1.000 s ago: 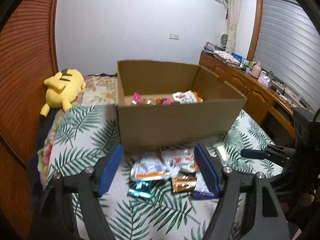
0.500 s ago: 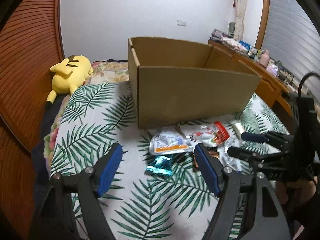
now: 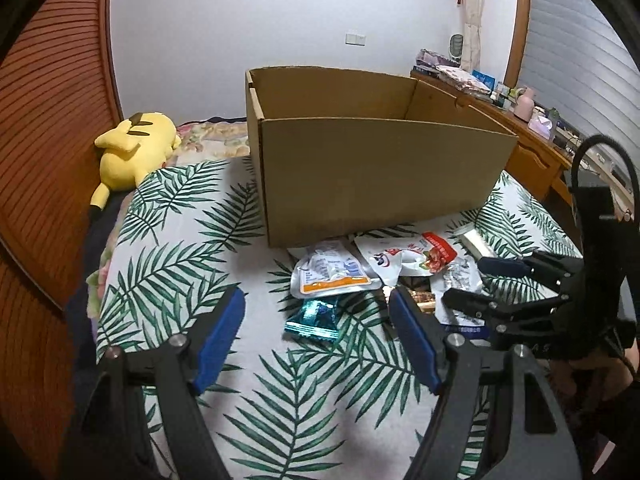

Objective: Organize snacks
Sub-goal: 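Withdraw both tools from the box toward the snacks left on the bed, then grasp the white orange-striped pouch with the left tool while the right tool grasps a white pouch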

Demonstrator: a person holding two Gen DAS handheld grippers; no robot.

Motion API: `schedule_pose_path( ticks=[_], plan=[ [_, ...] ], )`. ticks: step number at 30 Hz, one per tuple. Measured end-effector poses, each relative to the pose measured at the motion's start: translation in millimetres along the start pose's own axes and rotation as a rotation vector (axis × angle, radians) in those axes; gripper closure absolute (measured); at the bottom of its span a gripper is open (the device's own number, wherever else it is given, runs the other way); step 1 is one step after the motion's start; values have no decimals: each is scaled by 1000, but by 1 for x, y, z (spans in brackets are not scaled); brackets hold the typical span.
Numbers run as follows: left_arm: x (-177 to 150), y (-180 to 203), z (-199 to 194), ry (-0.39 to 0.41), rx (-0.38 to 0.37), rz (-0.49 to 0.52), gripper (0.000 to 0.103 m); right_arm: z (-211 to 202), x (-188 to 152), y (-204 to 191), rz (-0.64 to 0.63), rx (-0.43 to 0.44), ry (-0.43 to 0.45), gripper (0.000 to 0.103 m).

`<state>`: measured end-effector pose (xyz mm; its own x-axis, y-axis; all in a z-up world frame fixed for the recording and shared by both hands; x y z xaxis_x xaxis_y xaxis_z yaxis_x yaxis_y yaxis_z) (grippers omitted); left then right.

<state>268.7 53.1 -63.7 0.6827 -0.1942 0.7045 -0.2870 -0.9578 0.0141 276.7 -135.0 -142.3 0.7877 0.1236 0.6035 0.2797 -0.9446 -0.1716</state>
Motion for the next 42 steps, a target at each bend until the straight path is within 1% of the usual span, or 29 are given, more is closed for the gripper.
schedule_pose_path(
  ticks=[3, 8, 17, 20, 23, 29, 36, 38, 40, 41, 42],
  plan=[
    [0, 2, -2, 3, -14, -11, 28, 1, -2, 7, 54, 35, -9, 29],
    [-1, 4, -1, -3, -25, -32, 28, 5, 1, 2, 45, 22, -5, 28],
    [-7, 1, -3, -7, -38, -54, 28, 5, 10, 7, 117, 48, 19, 28],
    [-9, 0, -2, -13, -39, -62, 28, 7, 15, 9, 147, 42, 33, 28],
    [-11, 0, 1, -22, -42, -66, 28, 12, 15, 8, 112, -20, 19, 28],
    [-15, 3, 5, -27, -42, -55, 28, 8, 5, 2, 5, -85, -14, 30],
    [-14, 5, 10, -26, -46, -63, 28, -5, -10, 6, -22, -71, -32, 30],
    [-13, 6, 12, -25, -43, -62, 28, -7, -12, 5, -30, -63, -35, 33],
    [-12, 8, 14, -27, -43, -57, 28, -10, -16, 2, -44, -51, -37, 48],
    [-11, 9, 16, -27, -42, -55, 28, -12, -18, 2, -50, -46, -39, 49],
    [-10, 10, 18, -28, -41, -52, 28, -13, -19, 1, -59, -34, -41, 55]
  ],
)
Point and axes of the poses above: each gripper's, at about its wrist camera, not at the fingertips, and z roughly the way its jaws point, y to its right, x to its top, the point moved 3 cm from there along z, roughly the way its jaws point, and after that the axes turned 6 degrees about x, right-handed, at the moved point
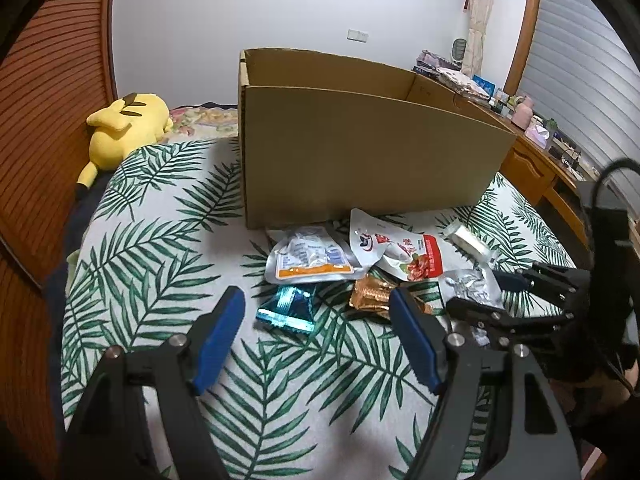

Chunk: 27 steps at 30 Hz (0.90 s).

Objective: Organize snacks
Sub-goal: 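Grasp the white orange-striped pouch with the left tool while the right tool grasps a white pouch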

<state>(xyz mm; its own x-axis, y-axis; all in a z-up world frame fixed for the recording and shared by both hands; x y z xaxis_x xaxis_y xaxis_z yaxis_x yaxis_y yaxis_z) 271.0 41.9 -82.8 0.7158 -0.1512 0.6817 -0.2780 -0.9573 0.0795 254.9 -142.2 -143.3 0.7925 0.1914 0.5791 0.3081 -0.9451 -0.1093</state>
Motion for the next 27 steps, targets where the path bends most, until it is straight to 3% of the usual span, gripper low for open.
schedule_pose_path(
  ticks=[1, 15, 21, 27],
  plan=[
    [2, 1, 2, -2, -1, 4, 28, -4, -1, 1, -9, 11, 0, 62],
    [33, 0, 38, -113, 27, 13, 28, -18, -18, 11, -38, 49, 20, 62],
    [45, -2, 70, -221, 24, 5, 40, -22, -27, 9, -67, 53, 57, 62],
    [49, -2, 89, -262, 49, -18, 41, -24, -36, 6, -78, 57, 70, 62]
  ],
)
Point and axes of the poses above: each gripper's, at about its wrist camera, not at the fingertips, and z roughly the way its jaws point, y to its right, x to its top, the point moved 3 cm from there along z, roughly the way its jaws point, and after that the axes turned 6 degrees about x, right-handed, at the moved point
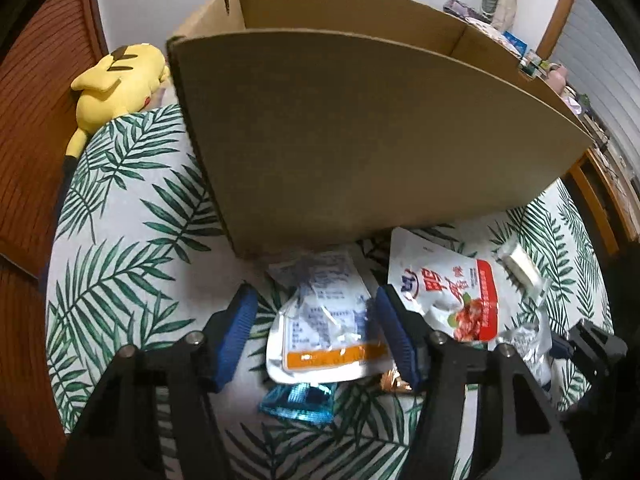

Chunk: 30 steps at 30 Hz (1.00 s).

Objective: Organize snacks
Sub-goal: 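Grasp the white orange-striped pouch with the left tool while the right tool grasps a white pouch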

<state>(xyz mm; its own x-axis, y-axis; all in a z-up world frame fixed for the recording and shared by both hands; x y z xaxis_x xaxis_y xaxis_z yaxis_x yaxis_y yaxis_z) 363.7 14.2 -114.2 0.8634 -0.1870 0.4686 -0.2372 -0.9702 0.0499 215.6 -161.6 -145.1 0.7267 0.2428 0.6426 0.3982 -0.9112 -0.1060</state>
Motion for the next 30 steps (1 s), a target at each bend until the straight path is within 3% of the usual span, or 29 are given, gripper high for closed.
schedule_pose_path(
  ticks=[11, 16, 21, 30],
  plan=[
    [-3, 13, 11, -14, 74, 41, 39, 4, 1, 0, -1, 8, 2, 62],
    [-5, 14, 11, 0, 73, 40, 41, 5, 2, 3, 1, 10, 2, 62],
    [-17, 16, -2, 49, 59, 46, 70, 6, 2, 2, 0, 9, 0, 61],
    [-36, 8, -32, 112, -4, 23, 82, 7, 2, 1, -1, 8, -1, 62]
  ],
)
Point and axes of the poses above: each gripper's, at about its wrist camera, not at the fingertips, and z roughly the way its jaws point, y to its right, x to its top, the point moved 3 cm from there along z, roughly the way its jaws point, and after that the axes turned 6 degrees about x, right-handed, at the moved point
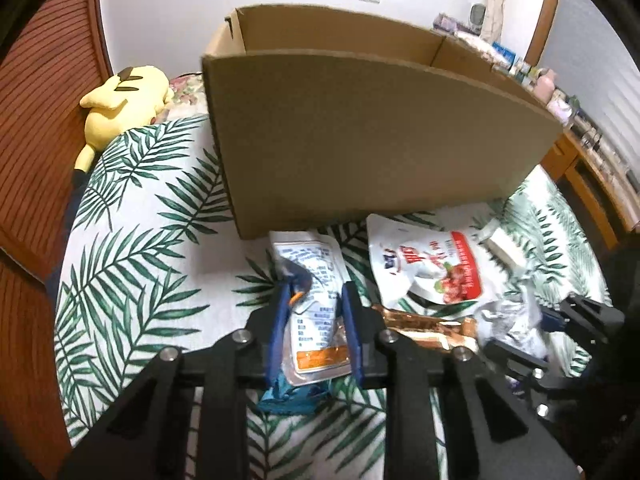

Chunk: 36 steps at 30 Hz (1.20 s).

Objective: Organize snacks
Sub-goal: 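Grasp the white orange-striped pouch with the left tool while the right tool grasps a white pouch, then lift both held pouches and carry them over the cardboard box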

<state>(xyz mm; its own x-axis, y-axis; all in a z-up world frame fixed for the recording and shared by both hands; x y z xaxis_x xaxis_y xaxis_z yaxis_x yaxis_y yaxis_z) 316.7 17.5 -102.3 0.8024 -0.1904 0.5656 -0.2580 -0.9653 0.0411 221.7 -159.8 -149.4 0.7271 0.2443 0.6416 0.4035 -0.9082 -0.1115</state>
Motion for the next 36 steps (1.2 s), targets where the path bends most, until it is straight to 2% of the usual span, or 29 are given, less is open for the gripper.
schedule_pose_path(
  ticks=[11, 18, 21, 36],
  plan=[
    [-12, 0, -28, 86, -26, 14, 83, -9, 1, 1, -13, 27, 11, 63],
    [-4, -1, -43, 135, -42, 9, 83, -25, 7, 2, -11, 51, 36, 71],
    [-2, -2, -52, 158, -50, 9, 83, -32, 8, 2, -27, 48, 42, 83],
    [6, 4, -73, 209, -66, 20, 83, -52, 17, 6, -20, 73, 70, 83]
  ],
)
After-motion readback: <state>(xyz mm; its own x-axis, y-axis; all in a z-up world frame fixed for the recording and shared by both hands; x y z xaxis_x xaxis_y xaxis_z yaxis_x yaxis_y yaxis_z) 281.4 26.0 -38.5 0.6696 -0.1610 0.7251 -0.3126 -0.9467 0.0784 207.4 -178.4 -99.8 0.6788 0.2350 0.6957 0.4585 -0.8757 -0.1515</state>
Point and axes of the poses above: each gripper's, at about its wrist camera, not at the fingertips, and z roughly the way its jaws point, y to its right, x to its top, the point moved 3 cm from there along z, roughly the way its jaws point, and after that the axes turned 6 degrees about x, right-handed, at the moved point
